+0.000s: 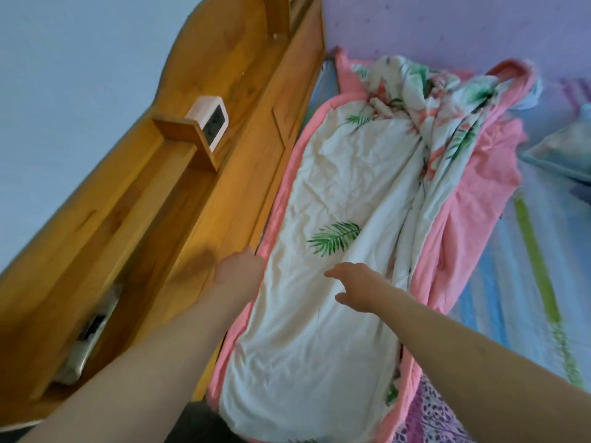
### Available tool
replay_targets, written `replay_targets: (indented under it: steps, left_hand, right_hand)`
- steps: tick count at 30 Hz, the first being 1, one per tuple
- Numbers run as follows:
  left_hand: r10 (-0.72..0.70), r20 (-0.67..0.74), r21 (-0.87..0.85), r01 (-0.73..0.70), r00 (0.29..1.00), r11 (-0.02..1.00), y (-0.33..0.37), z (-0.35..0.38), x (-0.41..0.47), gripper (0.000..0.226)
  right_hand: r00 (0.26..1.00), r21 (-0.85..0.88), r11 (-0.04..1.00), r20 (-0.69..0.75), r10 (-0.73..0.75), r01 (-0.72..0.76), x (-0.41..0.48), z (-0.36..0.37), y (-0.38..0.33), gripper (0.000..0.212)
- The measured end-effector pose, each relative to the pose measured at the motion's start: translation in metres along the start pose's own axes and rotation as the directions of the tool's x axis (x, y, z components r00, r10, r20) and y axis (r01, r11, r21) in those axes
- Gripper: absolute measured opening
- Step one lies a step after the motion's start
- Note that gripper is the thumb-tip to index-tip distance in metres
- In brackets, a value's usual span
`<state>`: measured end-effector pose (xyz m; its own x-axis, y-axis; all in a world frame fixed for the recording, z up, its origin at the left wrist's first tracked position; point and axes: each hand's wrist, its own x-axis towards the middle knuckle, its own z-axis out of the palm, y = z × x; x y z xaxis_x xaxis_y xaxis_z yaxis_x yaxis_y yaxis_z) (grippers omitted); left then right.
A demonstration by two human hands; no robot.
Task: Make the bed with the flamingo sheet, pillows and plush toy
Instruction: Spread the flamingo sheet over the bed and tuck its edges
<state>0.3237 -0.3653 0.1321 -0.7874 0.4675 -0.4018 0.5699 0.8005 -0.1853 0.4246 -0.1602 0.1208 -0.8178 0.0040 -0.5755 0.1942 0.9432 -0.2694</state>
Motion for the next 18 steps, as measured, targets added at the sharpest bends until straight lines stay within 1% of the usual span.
replay_targets:
  steps: [4, 7, 11, 15, 18]
  left_hand:
    - [0.048, -0.022, -0.016, -0.048, 0.999, 0.999, 0.011, -0.035, 0.053, 0.030]
    - [0.077, -0.007, -0.030, -0.077, 0.997, 0.997, 0.025, -0.048, 0.088, 0.027]
    - [0.103, 0.029, -0.017, -0.103, 0.994, 0.995, 0.040, -0.035, 0.123, 0.026]
    - [0.099, 0.104, -0.051, -0.094, 0.990, 0.994, 0.039, -0.003, 0.146, 0.024]
    - [0.170, 0.192, -0.093, -0.155, 0.967, 0.984, 0.030, 0.029, 0.167, 0.024]
  right_hand:
    - [0.997, 0.108, 0.992, -0.038, 0.063, -0.059, 0.026, -0.037, 0.034, 0.055]
    - [0.993, 0.159, 0.982, -0.048, 0.112, -0.103, 0.047, -0.052, 0.055, 0.053]
    - [0.990, 0.207, 0.969, -0.003, 0.140, -0.136, 0.083, -0.049, 0.070, 0.053]
    - [0.994, 0.227, 0.968, 0.041, 0.097, -0.104, 0.118, -0.032, 0.067, 0.054]
    - [0.996, 0.225, 0.971, 0.058, 0.073, -0.084, 0.147, -0.021, 0.062, 0.054]
